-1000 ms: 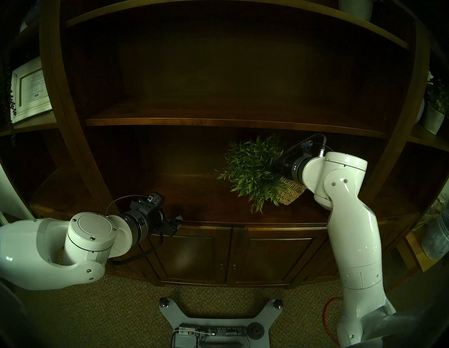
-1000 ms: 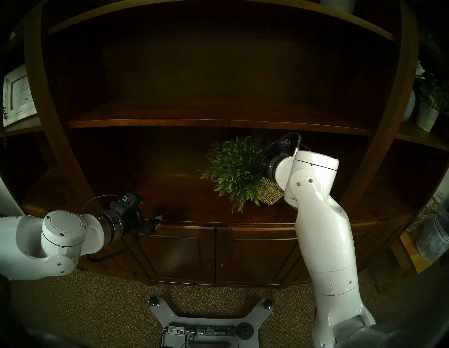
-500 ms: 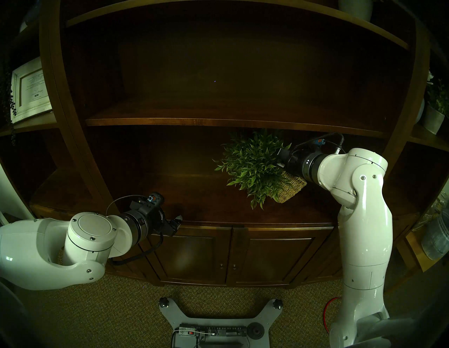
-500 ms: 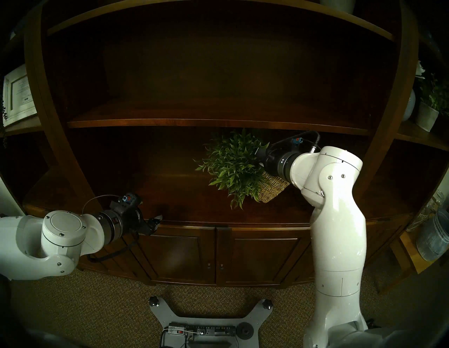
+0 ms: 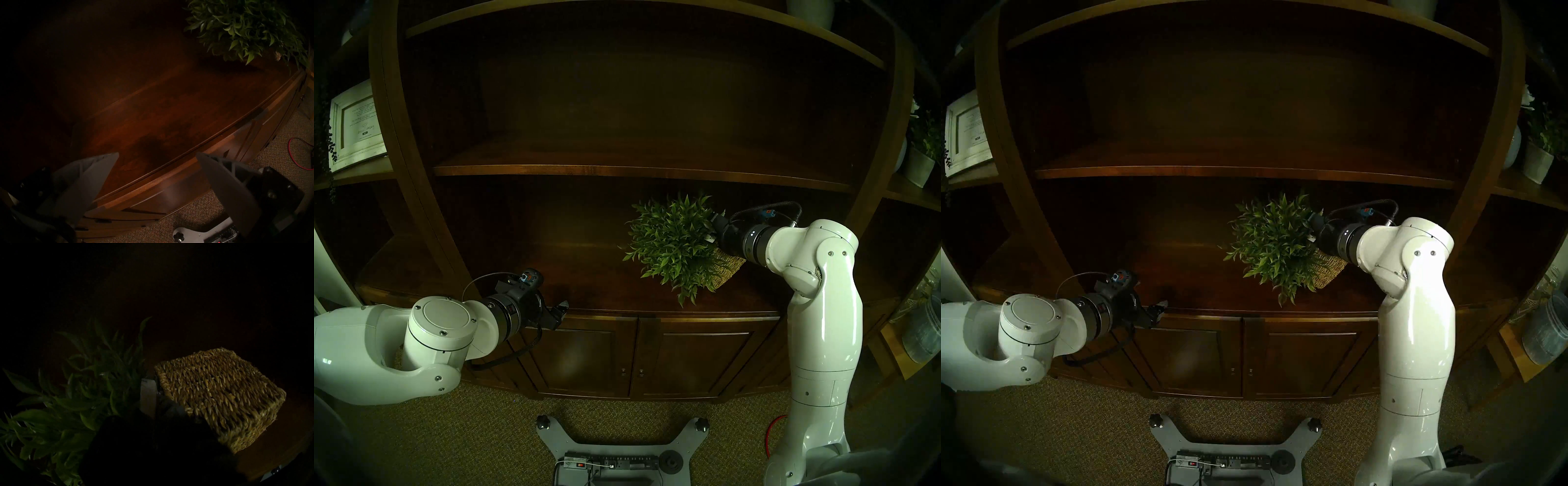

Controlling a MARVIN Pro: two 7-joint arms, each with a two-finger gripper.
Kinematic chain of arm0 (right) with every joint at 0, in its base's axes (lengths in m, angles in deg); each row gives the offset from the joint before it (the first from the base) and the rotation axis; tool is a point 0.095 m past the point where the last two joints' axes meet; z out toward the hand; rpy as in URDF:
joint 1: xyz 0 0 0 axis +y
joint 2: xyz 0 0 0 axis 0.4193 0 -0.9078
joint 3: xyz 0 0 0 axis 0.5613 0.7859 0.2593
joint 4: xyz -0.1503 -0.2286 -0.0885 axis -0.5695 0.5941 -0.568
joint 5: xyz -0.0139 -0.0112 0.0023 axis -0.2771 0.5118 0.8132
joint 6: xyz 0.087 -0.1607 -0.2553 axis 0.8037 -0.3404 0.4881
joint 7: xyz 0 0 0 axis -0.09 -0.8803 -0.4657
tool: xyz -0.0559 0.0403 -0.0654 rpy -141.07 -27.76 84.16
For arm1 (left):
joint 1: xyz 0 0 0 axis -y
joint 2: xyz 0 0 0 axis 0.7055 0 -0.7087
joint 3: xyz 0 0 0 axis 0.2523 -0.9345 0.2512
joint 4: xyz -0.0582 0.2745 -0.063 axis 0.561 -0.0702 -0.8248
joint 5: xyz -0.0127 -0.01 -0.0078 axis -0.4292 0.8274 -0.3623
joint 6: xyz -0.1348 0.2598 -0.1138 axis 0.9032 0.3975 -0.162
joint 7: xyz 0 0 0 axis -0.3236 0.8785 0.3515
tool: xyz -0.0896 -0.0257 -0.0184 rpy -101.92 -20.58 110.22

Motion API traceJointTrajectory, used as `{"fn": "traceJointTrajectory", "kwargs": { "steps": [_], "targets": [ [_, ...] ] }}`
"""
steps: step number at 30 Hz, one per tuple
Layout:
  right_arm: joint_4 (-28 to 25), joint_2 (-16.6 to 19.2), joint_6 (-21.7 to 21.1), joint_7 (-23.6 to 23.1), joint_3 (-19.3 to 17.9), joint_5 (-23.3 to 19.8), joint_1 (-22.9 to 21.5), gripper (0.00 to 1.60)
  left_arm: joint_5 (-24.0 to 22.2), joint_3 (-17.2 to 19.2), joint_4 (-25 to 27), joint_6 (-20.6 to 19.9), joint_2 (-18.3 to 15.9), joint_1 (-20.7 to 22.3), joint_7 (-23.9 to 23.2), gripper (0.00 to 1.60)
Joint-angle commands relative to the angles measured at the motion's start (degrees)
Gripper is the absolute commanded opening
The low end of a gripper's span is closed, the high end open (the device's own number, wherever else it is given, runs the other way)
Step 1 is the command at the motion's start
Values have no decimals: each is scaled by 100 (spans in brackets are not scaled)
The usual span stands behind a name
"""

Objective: Place the fake decorative plant upright

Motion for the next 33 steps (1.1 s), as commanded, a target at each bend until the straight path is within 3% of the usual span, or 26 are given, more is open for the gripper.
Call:
{"fn": "traceJointTrajectory", "kwargs": {
  "steps": [1,24,26,33],
  "targets": [
    [-83,-46,196,-229,-67,22,-167,0,7,111,23,17,1,112,1,160],
    [-133,-58,246,-207,-21,190,-178,0,10,110,23,19,1,110,2,160],
    [-133,-59,245,-214,-24,196,-176,0,203,109,71,67,1,111,45,160],
    [-141,-67,235,-218,-58,189,-191,0,-69,373,-185,116,147,363,-217,160]
  ]
}}
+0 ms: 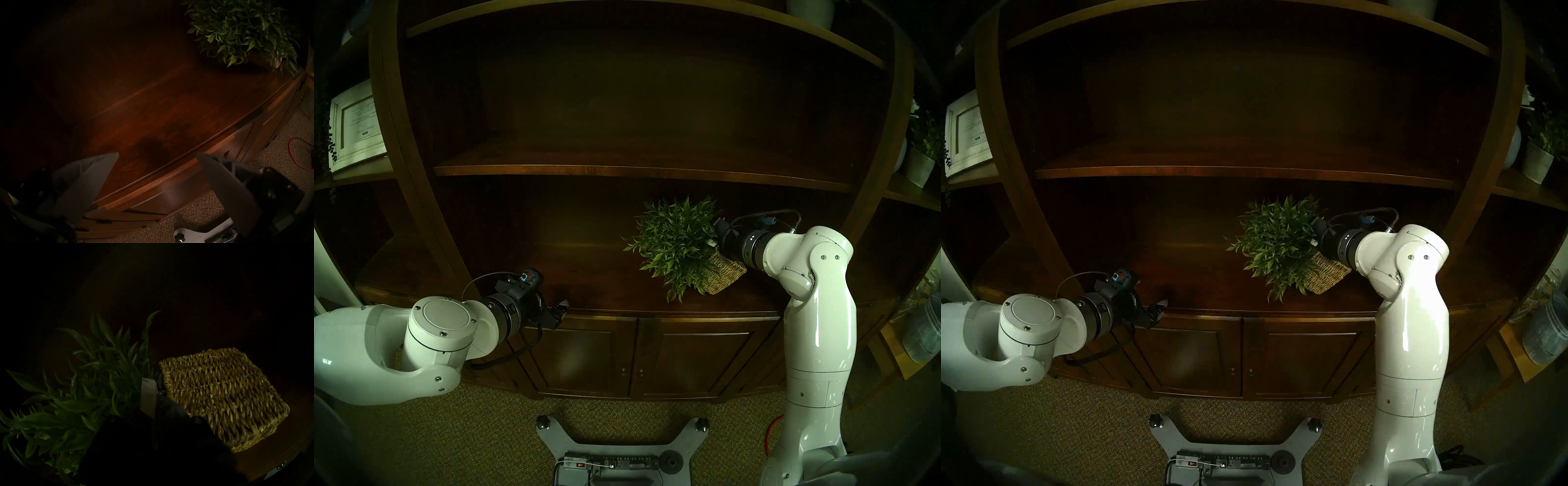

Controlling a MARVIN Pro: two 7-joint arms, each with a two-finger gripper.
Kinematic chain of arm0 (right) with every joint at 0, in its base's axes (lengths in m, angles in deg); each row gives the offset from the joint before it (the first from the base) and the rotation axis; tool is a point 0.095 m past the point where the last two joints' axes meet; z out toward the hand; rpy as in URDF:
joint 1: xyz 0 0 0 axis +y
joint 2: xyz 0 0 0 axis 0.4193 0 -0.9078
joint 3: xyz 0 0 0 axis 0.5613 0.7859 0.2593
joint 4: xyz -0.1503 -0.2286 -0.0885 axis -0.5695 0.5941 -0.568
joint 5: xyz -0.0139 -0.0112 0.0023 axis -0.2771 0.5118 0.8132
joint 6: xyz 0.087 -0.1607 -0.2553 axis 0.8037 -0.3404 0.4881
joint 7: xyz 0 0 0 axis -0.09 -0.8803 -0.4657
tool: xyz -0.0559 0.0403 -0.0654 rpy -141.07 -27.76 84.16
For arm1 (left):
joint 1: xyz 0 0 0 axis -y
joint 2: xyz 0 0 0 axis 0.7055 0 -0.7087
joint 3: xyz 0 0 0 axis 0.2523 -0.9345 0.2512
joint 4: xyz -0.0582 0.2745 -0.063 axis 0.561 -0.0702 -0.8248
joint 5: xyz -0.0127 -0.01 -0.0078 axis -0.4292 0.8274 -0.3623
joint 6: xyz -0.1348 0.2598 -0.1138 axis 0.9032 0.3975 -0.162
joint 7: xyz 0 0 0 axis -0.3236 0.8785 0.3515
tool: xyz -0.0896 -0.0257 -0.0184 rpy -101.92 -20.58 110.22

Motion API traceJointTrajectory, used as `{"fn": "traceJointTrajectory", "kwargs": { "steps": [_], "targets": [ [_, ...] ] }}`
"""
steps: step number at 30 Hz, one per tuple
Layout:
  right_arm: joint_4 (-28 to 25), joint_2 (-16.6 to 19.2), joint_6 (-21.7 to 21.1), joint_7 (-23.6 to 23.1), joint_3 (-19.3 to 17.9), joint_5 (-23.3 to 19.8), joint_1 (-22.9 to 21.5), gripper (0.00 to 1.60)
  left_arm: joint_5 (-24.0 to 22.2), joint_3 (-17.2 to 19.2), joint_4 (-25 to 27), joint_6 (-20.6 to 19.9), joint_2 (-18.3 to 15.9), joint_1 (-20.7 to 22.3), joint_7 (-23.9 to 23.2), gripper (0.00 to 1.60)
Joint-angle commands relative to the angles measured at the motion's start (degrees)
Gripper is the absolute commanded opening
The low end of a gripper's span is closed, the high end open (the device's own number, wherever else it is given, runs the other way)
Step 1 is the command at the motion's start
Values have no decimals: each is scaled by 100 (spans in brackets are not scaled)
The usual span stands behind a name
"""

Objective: Place the fake decorative plant upright

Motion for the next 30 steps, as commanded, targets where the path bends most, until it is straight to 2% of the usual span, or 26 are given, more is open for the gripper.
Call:
{"fn": "traceJointTrajectory", "kwargs": {
  "steps": [1,8,13,15,21,22,24,30],
  "targets": [
    [-267,19,40,-139,-45,-48,-232,0,-146,388,-249,106,217,395,-252,160],
    [-294,21,20,-125,-73,-89,-219,0,-342,708,-905,-46,882,694,-681,160],
    [-340,24,9,-109,-84,-125,-219,0,-627,878,-1243,-110,1130,909,-1111,160],
    [-362,28,7,-105,-92,-142,-229,0,-742,927,-1436,-172,1346,974,-1281,160],
    [-420,33,-3,-89,-91,-190,-259,0,-1017,914,-1839,-450,1694,1165,-1789,160],
    [-434,35,-6,-82,-91,-207,-265,0,-1089,885,-2015,-563,1879,1221,-1942,160],
    [-451,34,-7,-74,-92,-225,-275,0,-1138,863,-2166,-650,2015,1271,-2099,160],
    [-508,38,-10,-48,-102,-280,-320,0,-1279,836,-2570,-804,2353,1356,-2533,160]
  ]
}}
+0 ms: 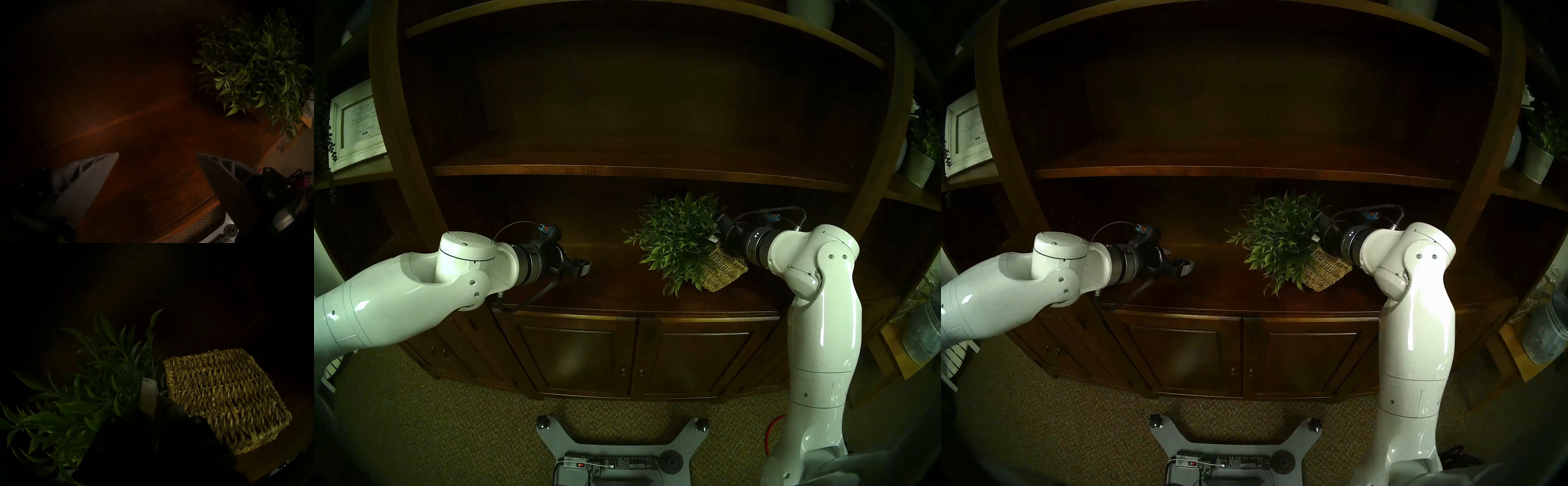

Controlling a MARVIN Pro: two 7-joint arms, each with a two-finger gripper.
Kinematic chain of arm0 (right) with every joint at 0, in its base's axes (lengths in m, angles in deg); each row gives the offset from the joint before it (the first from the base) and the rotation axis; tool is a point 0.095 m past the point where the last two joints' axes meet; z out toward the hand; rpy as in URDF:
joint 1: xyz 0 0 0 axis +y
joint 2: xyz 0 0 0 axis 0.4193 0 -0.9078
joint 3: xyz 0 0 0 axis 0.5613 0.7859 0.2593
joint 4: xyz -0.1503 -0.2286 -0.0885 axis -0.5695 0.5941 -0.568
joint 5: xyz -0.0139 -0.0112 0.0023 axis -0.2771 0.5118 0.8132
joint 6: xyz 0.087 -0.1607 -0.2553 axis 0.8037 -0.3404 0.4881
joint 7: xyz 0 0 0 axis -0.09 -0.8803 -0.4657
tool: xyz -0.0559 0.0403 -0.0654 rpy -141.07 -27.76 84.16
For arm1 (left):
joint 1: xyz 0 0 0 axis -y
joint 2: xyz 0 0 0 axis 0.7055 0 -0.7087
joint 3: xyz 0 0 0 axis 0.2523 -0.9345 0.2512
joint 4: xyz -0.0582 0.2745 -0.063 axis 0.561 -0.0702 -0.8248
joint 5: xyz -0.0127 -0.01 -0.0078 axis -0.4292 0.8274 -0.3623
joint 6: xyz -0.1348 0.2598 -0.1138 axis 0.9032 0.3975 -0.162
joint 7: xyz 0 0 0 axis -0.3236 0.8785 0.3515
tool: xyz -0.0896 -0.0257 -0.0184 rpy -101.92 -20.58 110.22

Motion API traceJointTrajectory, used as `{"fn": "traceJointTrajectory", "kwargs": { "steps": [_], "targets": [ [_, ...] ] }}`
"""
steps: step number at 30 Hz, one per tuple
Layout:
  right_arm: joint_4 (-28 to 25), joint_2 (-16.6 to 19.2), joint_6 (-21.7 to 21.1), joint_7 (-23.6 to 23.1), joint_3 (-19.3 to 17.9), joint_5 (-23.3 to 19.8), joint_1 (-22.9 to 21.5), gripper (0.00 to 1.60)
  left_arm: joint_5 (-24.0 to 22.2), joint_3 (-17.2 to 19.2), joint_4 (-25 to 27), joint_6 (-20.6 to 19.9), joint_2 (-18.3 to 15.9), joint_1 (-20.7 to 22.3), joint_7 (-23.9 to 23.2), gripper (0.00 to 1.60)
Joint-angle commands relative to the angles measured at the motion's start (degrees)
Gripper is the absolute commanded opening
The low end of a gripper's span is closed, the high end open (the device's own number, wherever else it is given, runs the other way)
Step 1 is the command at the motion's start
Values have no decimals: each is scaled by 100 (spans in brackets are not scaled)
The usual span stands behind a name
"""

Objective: Place the fake decorative plant upright

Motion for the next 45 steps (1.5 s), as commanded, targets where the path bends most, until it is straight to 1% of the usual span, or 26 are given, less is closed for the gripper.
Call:
{"fn": "traceJointTrajectory", "kwargs": {
  "steps": [1,2,3,5,8,12,17,21,27,33,37,43,45],
  "targets": [
    [-357,16,-2,-61,-14,-80,-322,0,-140,114,-421,-116,656,421,-514,160],
    [-365,10,-3,-59,-16,-103,-334,0,-28,88,-439,-156,721,442,-537,160],
    [-375,3,-5,-41,-6,-127,-358,0,-32,75,-507,-221,843,439,-638,160],
    [-378,-2,-6,-32,1,-138,-369,0,-30,64,-524,-233,868,435,-683,160],
    [-391,-15,-10,-1,19,-177,-398,0,-12,15,-539,-266,905,404,-896,160],
    [-407,-27,-15,43,15,-248,-420,0,174,-66,-446,-215,905,351,-1130,160],
    [-437,-35,-16,102,20,-317,-434,0,319,-94,-286,1,799,274,-1578,160],
    [-452,-44,-24,152,12,-378,-425,0,526,-147,-102,196,672,183,-1814,160],
    [-489,-68,-54,210,7,-508,-381,0,788,-242,-20,552,509,44,-2313,160],
    [-608,-91,-113,258,-76,-710,-348,0,1137,-415,-61,719,494,-62,-2436,160],
    [-716,-129,-168,318,-107,-822,-324,0,1270,-471,-96,789,503,-89,-2483,160],
    [-885,-169,-254,390,-160,-932,-258,0,1470,-527,-234,935,607,-136,-2375,160],
    [-935,-188,-282,402,-178,-962,-222,0,1472,-519,-287,989,642,-156,-2321,160]
  ]
}}
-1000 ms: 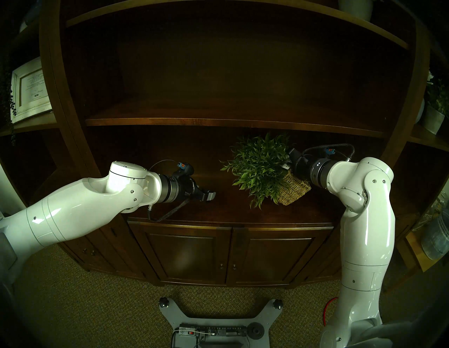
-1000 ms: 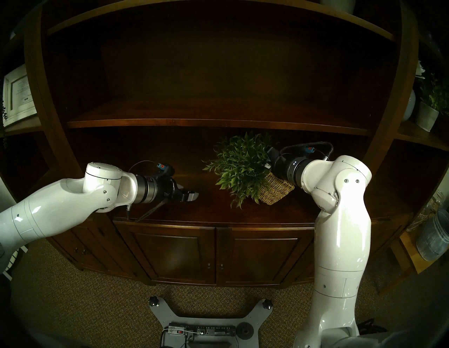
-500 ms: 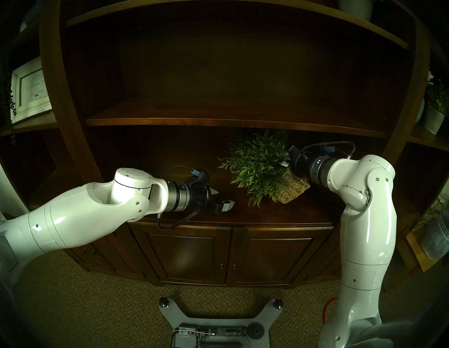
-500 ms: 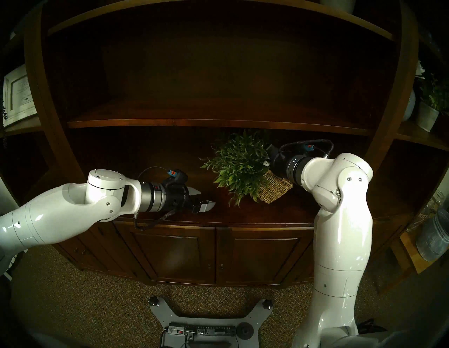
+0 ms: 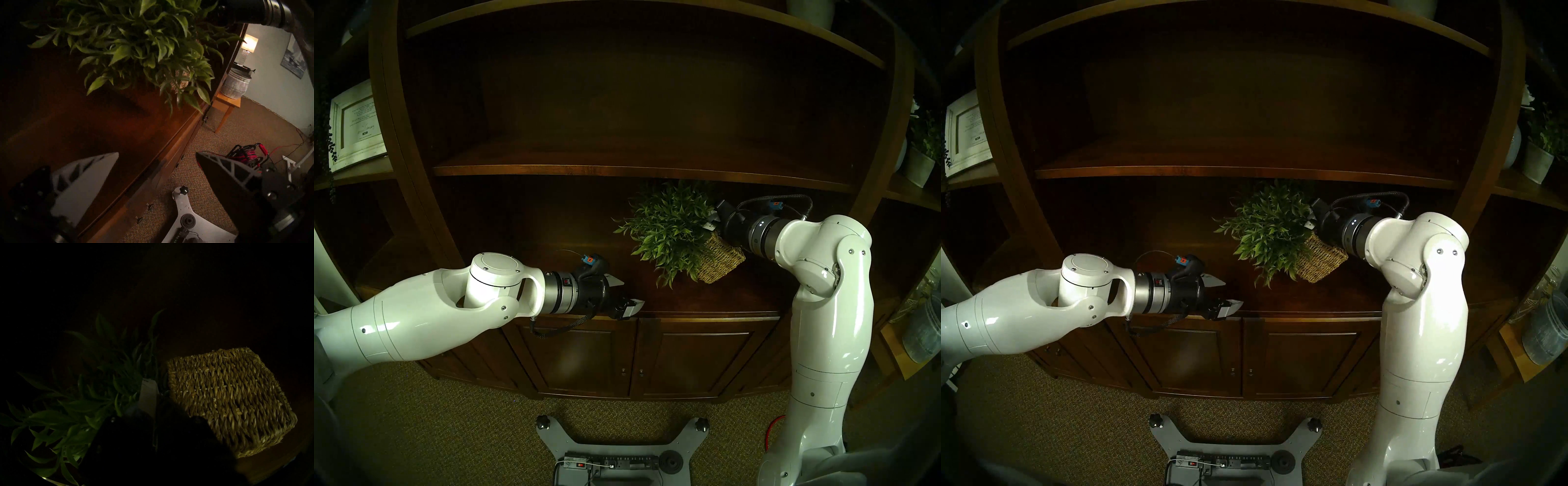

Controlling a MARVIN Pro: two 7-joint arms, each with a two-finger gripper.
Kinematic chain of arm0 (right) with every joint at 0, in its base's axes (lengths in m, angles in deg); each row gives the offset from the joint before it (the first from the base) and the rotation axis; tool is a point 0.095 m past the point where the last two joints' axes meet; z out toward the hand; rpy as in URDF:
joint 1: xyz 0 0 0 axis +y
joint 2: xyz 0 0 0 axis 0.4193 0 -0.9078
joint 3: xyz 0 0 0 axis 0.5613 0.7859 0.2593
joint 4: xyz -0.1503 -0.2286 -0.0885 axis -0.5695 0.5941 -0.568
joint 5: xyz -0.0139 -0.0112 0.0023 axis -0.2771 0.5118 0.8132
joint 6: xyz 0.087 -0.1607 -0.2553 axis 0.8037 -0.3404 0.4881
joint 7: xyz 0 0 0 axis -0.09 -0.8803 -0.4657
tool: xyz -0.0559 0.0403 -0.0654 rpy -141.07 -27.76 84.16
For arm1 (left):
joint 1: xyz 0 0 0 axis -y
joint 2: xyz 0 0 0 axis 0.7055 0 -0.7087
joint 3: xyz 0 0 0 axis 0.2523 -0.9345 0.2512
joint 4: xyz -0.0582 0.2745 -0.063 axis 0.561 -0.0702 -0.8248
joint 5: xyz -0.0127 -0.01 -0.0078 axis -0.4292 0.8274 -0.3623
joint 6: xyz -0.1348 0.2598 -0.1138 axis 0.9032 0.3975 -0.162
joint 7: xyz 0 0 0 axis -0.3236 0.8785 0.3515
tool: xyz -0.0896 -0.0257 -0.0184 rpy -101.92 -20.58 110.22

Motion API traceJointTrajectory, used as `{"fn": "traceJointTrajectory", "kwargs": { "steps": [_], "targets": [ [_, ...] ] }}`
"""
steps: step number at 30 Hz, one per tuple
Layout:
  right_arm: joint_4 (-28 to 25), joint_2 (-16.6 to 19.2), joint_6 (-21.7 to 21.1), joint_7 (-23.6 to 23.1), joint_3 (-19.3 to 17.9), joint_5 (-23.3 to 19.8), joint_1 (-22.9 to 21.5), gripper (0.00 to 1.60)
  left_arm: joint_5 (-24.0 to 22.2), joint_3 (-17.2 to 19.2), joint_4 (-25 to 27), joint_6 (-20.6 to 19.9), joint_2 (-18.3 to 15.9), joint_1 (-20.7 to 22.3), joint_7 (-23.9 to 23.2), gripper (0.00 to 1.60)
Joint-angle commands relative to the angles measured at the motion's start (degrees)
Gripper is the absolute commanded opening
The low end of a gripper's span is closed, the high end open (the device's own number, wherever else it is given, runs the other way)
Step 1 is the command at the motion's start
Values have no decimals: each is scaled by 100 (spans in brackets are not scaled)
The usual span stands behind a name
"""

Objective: Place the fake decorative plant upright

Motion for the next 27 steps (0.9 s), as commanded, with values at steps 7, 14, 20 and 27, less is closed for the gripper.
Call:
{"fn": "traceJointTrajectory", "kwargs": {
  "steps": [7,14,20,27],
  "targets": [
    [-502,-121,-74,108,-85,-227,28,0,85,137,-262,536,319,-55,404,160],
    [-441,-200,-103,67,-3,-261,152,0,24,163,-252,718,382,-142,710,160],
    [-356,-247,-94,12,107,-236,199,0,-57,176,-316,698,469,-96,712,160],
    [-329,-283,-99,-41,225,-253,225,0,80,100,-783,610,877,50,680,160]
  ]
}}
